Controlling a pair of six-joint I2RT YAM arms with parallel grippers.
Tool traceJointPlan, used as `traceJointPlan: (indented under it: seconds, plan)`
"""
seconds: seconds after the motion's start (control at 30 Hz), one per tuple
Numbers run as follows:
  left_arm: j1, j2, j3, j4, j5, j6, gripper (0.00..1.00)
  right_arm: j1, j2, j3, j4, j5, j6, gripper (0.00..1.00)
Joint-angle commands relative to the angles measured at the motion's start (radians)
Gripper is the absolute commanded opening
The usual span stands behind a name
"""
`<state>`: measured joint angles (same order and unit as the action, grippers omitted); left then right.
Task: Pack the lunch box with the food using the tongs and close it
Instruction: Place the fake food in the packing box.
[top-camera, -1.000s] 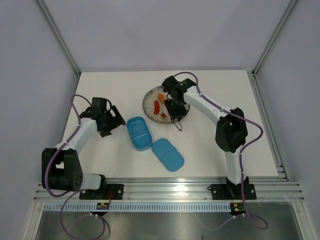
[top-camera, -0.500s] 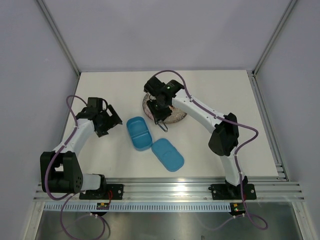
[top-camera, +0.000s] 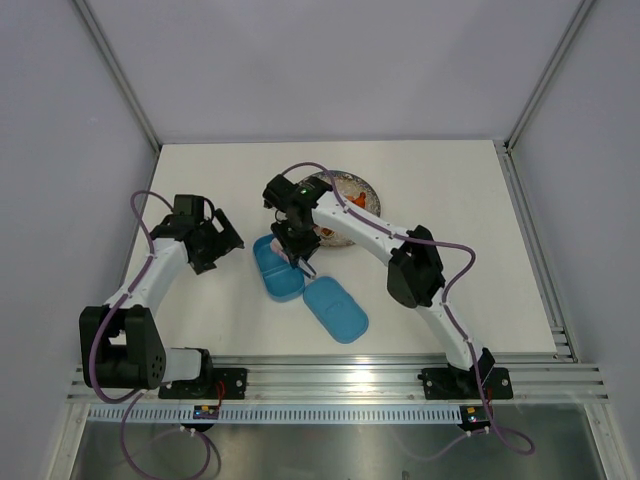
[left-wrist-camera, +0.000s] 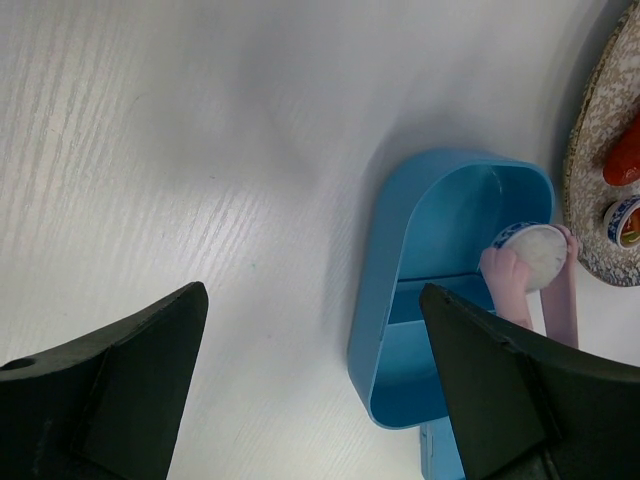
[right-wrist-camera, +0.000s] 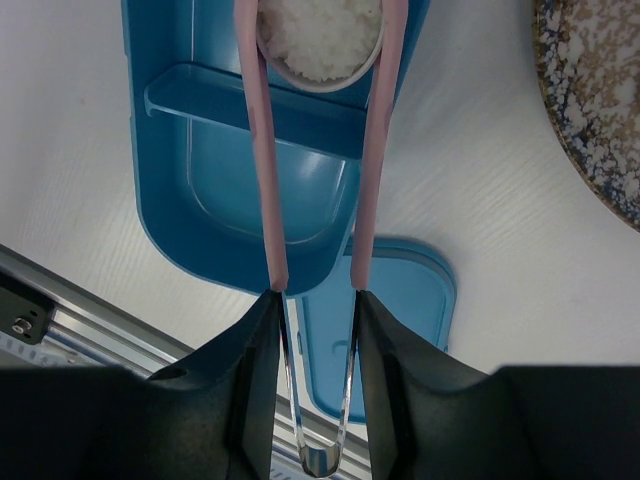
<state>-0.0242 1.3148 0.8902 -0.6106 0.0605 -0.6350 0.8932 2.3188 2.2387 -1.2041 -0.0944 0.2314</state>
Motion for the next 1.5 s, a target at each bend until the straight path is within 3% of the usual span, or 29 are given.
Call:
traceJointPlan:
  seconds: [0.0, 1.0, 1.2, 1.47]
  plan:
    - [0.009, -0.031, 0.019, 0.003, 0.004, 0.014, 0.92, 0.01, 0.027, 0.071, -0.009, -0.031, -0.015, 0.23]
    - [0.013, -0.058, 0.009, -0.009, 0.018, 0.017, 0.92, 0.029, 0.1, 0.105, 0.037, -0.103, -0.004, 0.29]
    - [0.012, -0.055, 0.009, -0.003, 0.03, 0.015, 0.92, 0.03, 0.102, 0.105, 0.031, -0.102, -0.007, 0.41]
    - [0.012, -0.057, 0.006, -0.005, 0.029, 0.017, 0.92, 0.035, 0.111, 0.121, 0.018, -0.102, -0.009, 0.48]
